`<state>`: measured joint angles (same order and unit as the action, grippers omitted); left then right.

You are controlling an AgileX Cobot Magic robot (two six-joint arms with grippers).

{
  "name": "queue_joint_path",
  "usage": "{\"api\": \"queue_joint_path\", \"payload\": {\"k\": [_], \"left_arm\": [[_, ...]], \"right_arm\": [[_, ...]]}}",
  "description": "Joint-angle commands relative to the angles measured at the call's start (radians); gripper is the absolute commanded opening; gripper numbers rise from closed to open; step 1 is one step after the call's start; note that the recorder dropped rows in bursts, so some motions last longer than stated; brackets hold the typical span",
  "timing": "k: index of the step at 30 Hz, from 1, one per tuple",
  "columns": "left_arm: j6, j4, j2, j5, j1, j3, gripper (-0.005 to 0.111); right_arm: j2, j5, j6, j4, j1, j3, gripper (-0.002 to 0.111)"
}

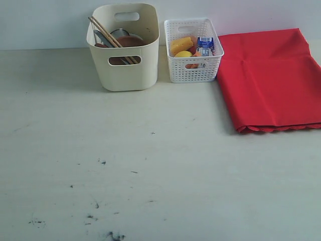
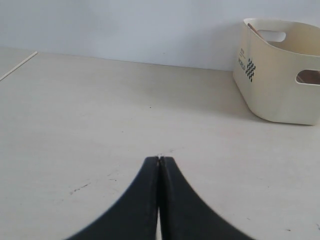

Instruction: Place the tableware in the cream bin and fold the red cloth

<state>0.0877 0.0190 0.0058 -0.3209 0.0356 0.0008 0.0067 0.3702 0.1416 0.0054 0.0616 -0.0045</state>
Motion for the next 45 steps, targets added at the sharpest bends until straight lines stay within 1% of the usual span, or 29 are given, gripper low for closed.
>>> {"api": "queue_joint_path", "payload": {"k": [1,37,45], "left_arm": [[-0.003,-0.005,-0.006,0.005,0.001,-0.001,0.001],[-0.002,-0.005,-0.006,0.005,0.001,-0.001,0.001],[-0.005,-0.005,-0.006,0.005,0.001,-0.001,0.001]], "right_arm": [[-0.007,-0.011,-0.010,0.002,0.003,0.005,0.000],[-0.007,-0.011,-0.010,0.002,0.003,0.005,0.000],[-0.007,-0.011,-0.010,0.045,0.003,0.005,0.000]]}}
